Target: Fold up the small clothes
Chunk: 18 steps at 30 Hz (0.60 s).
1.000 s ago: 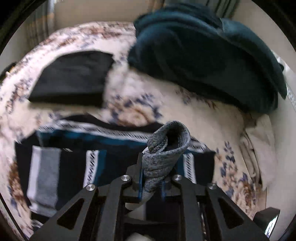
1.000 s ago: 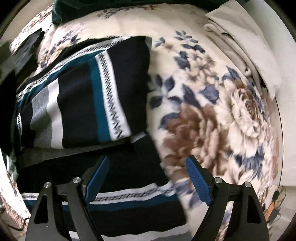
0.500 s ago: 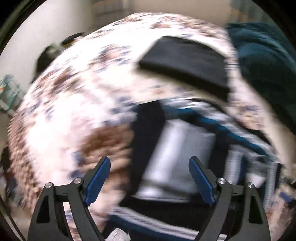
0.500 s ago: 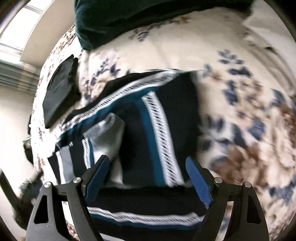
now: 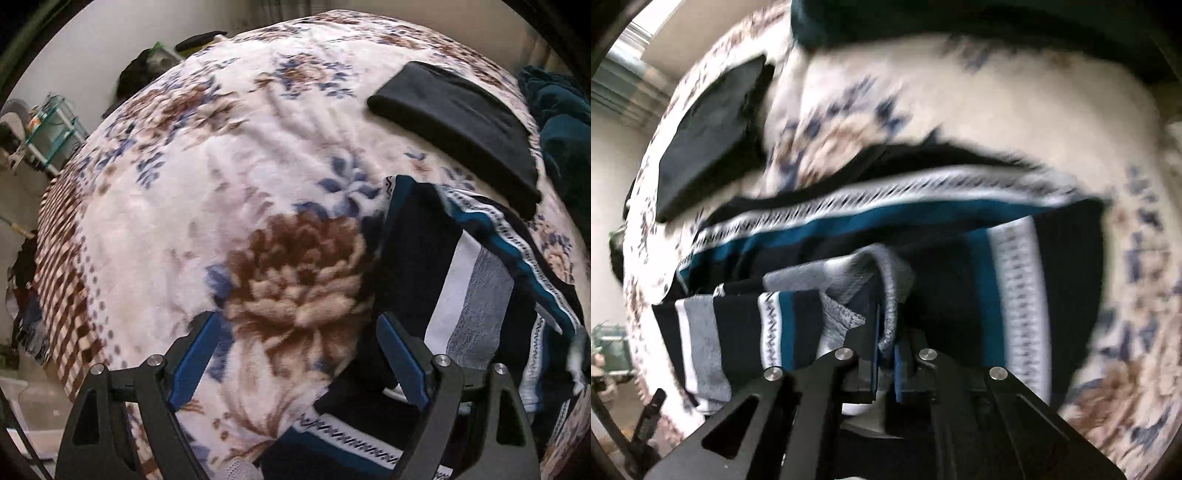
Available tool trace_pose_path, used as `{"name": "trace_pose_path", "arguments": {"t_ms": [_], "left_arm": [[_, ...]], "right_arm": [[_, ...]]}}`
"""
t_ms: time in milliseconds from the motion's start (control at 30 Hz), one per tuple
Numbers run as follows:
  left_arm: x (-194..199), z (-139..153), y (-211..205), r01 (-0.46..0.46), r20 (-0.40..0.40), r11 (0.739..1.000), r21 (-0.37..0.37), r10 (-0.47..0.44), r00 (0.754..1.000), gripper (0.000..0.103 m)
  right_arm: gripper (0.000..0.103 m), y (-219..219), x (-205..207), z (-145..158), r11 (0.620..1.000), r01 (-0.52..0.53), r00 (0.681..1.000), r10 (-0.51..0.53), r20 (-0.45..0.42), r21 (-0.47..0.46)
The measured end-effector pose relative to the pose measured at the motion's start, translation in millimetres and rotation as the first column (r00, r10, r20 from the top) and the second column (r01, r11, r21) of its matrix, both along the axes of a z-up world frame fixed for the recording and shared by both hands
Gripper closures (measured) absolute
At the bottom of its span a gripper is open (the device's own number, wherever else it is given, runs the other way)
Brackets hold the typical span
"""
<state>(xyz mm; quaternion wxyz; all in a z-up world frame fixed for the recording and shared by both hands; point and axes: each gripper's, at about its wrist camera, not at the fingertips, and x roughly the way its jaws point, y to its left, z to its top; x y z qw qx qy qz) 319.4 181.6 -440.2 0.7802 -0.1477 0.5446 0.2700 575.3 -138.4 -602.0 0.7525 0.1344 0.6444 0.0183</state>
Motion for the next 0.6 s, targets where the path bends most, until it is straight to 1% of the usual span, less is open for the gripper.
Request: {"name": "trace_pose_path", "arguments": {"t_ms": [67, 167, 300, 333, 400, 433, 467, 533, 600], "left_arm": [[9, 1, -7, 0.023, 0.008, 1.000, -0.005, -0.023, 1.000, 0.017], [26, 0, -15, 0.054, 0.025, 0.998, -0.014, -0.054, 0.998, 0.017], [57, -7, -27, 0.104, 0.034, 0.994, -0.022, -0.103, 0.994, 0.017], [62, -10, -29, 0.114, 0.031, 0.993, -0.021, -0.113, 0.993, 0.017], [76, -18, -36, 0.144, 0.019, 0.990, -0.004, -0.144, 0.989, 0.017], [81, -22, -39, 0.158, 0.011, 0.987, 0.006, -0.158, 0.987, 0.017], [86, -27, -41, 0.175, -0.004, 0.984, 0.019, -0.175, 0.985, 0.017], [94, -36, -46, 0.210, -0.032, 0.977, 0.036, -0.209, 0.977, 0.017], [97, -44, -50, 0.234, -0.058, 0.971, 0.048, -0.231, 0.971, 0.017]], "right_arm": [[0.097, -23, -9, 11, 0.999, 0.051, 0.998, -0.050, 0.036, -0.011], [0.097, -63, -20, 16, 0.991, 0.126, 0.991, -0.124, 0.043, -0.039], [0.097, -104, -33, 6, 0.983, 0.183, 0.983, -0.182, 0.005, -0.018], [0.097, -111, -34, 4, 0.983, 0.185, 0.983, -0.185, -0.001, 0.004], [0.090, -124, -39, -8, 0.980, 0.196, 0.979, -0.194, -0.071, 0.034], [0.082, -134, -42, -9, 0.977, 0.214, 0.973, -0.211, -0.093, 0.020], [0.066, -142, -46, -8, 0.971, 0.239, 0.966, -0.238, -0.096, 0.000], [0.046, -156, -53, 3, 0.954, 0.298, 0.951, -0.299, -0.075, -0.027], [0.046, -164, -58, 17, 0.945, 0.328, 0.945, -0.327, -0.029, 0.018]]}}
